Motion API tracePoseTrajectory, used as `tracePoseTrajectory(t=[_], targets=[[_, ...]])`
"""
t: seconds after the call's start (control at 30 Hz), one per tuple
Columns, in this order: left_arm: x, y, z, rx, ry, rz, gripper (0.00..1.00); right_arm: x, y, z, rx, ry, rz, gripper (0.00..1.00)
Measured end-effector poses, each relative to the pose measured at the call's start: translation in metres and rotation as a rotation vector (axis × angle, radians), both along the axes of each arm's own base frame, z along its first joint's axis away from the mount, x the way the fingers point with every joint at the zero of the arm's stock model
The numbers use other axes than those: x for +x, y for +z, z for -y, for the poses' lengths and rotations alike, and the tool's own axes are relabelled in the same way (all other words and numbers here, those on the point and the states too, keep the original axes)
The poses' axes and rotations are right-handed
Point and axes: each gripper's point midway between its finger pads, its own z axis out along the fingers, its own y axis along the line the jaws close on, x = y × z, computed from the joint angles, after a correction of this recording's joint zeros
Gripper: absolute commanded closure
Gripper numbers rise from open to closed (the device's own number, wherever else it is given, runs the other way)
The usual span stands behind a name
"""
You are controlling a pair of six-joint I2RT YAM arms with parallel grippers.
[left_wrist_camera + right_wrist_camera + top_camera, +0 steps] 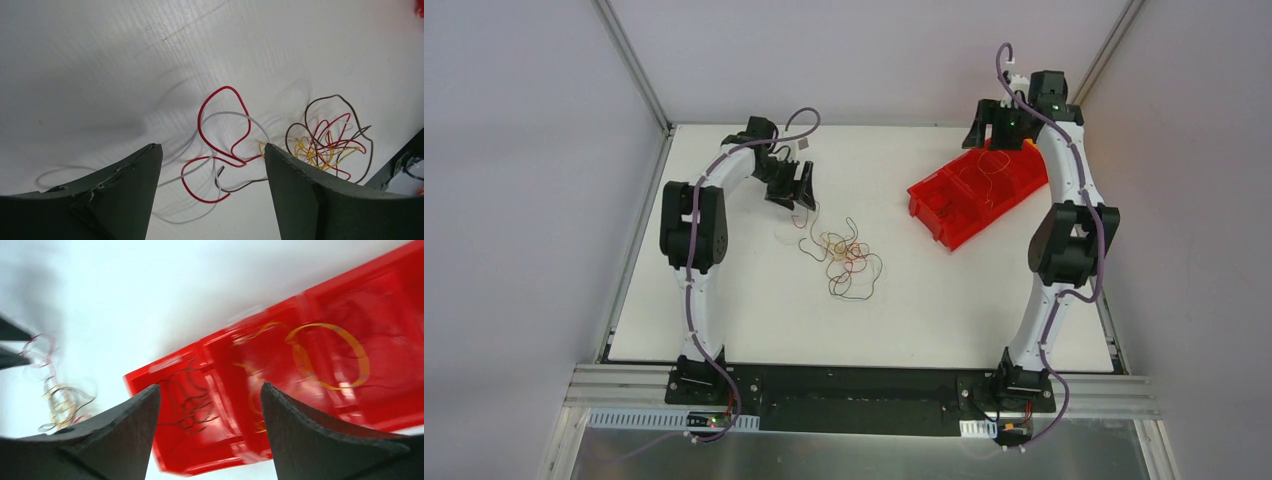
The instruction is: Untangle the cables
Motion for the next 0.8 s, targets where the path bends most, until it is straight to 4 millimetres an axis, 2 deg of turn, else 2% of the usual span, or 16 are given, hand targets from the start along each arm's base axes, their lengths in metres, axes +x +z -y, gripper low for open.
tracePoseTrajectory(t=[0.13, 0.23, 0.3, 0.37, 0.43, 0.53, 0.6, 0.67, 0.8], targets=[[-0.003, -0.023, 0.007, 0.017, -0.021, -0.041, 0.29, -0.028, -0.005, -0.046, 0.107, 0.081, -0.064, 0.24], [-0.006, -0.023, 0.009, 0.016, -0.028, -0.051, 0.27, -0.062, -0.008, -0.092, 0.165, 0.169, -0.122, 0.24], [-0.006, -0.017, 0.006, 0.008, -0.025, -0.039, 0.21, -0.081, -0.008, -0.123, 0.188, 0.231, -0.15, 0.25], [-0.009, -0.006, -0.006, -0.006, -0.021, -0.016, 0.1, -0.1, -0.007, -0.156, 0.209, 0.302, -0.171, 0.25], [-0.01, 0.012, -0.027, -0.009, -0.03, 0.041, 0.03, -0.118, -0.01, -0.187, 0.223, 0.371, -0.197, 0.25], [-0.01, 0.041, -0.058, 0.008, -0.117, 0.184, 0.01, -0.144, -0.016, -0.224, 0.235, 0.447, -0.244, 0.25], [-0.013, 0.053, -0.073, 0.035, -0.21, 0.288, 0.01, -0.154, -0.019, -0.241, 0.242, 0.477, -0.262, 0.26], [-0.023, 0.055, -0.076, 0.058, -0.339, 0.374, 0.01, -0.158, -0.024, -0.255, 0.248, 0.494, -0.273, 0.26], [-0.049, 0.028, -0.062, 0.081, -0.634, 0.471, 0.02, -0.157, -0.045, -0.269, 0.25, 0.486, -0.316, 0.27]])
